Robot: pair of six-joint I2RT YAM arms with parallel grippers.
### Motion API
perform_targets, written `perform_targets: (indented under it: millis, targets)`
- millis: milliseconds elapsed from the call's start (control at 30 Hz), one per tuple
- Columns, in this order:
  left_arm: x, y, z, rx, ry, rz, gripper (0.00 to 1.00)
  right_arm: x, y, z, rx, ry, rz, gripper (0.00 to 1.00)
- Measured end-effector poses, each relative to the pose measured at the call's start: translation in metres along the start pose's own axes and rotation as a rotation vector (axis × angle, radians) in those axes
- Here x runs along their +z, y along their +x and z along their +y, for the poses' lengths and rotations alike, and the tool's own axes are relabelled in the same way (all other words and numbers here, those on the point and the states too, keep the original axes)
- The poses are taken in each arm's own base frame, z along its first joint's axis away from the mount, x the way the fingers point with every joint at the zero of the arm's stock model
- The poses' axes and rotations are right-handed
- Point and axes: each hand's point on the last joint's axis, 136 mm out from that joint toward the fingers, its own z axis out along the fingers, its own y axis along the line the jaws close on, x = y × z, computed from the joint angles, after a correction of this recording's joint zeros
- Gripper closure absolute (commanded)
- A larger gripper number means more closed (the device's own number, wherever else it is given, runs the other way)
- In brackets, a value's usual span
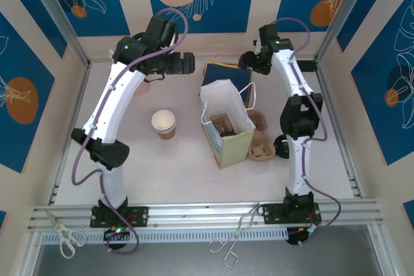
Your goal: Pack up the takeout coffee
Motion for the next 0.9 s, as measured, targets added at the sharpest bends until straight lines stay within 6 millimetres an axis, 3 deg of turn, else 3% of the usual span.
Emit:
perform_targets:
  millis: [200, 500, 667, 900]
  targets:
    - [0.000, -0.001, 0.003, -0.009, 0.002, 0.003, 0.00, 0.036, 0.000, 0.022, -0.067, -0.020, 0.023, 0.24]
    - [0.002, -0.004, 0.011, -0.038, 0.007, 0.007, 0.00, 0.070, 0.023, 0.018, -0.123, 0.031, 0.094, 0.16]
    - [0.005, -0.003, 0.011, -0.045, 0.018, 0.020, 0.00, 0.078, 0.028, 0.013, -0.138, 0.061, 0.106, 0.18]
    - [0.017, 0.001, 0.008, -0.051, 0.027, 0.050, 0.00, 0.089, 0.036, 0.005, -0.156, 0.094, 0.128, 0.30]
